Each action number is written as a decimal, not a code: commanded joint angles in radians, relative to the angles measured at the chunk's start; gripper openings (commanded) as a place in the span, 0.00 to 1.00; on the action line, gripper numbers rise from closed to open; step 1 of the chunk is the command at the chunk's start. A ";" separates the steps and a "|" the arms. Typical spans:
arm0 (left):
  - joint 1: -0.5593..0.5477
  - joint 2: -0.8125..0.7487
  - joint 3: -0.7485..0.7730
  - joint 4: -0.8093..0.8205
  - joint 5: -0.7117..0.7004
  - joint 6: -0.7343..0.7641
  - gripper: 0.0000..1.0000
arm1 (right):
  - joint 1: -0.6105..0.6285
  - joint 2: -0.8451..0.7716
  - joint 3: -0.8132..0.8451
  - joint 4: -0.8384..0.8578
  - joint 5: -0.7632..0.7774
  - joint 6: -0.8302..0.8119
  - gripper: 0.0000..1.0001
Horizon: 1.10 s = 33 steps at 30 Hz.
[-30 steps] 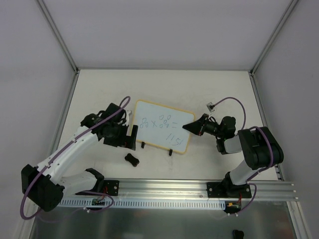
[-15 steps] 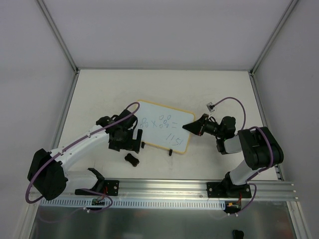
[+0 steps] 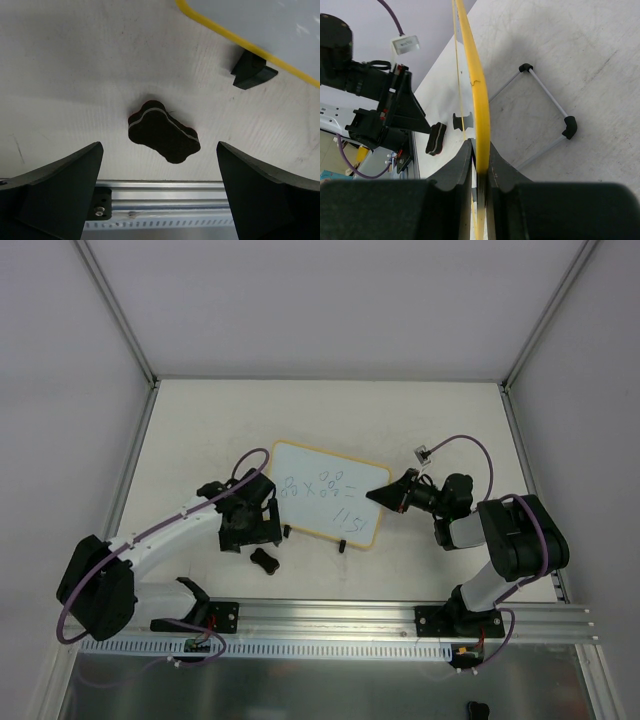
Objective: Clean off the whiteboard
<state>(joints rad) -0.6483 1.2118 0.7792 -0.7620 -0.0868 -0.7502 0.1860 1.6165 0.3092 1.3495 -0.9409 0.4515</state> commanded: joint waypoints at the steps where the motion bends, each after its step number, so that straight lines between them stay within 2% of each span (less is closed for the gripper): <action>1: -0.007 0.074 -0.024 0.007 0.036 -0.174 0.99 | 0.006 -0.017 -0.012 0.183 0.036 -0.114 0.00; 5: -0.008 0.040 -0.087 0.006 0.003 -0.377 0.99 | 0.006 -0.018 -0.013 0.181 0.036 -0.114 0.00; 10: -0.008 -0.139 -0.181 0.004 -0.054 -0.639 0.99 | 0.006 -0.018 -0.012 0.183 0.033 -0.112 0.00; 15: -0.008 -0.231 -0.210 0.004 -0.116 -0.735 0.99 | 0.006 -0.021 -0.012 0.183 0.033 -0.112 0.00; 25: -0.027 -0.190 -0.258 0.006 -0.099 -0.952 0.98 | 0.004 -0.023 -0.012 0.181 0.031 -0.109 0.00; 29: -0.033 -0.184 -0.247 0.004 -0.111 -0.968 0.98 | 0.006 -0.018 -0.009 0.181 0.031 -0.108 0.00; 33: -0.043 -0.152 -0.225 0.006 -0.108 -0.975 0.93 | 0.006 -0.018 -0.007 0.183 0.033 -0.108 0.00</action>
<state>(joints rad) -0.6762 1.0355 0.5266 -0.7387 -0.1722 -1.6802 0.1871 1.6112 0.3080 1.3487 -0.9409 0.4515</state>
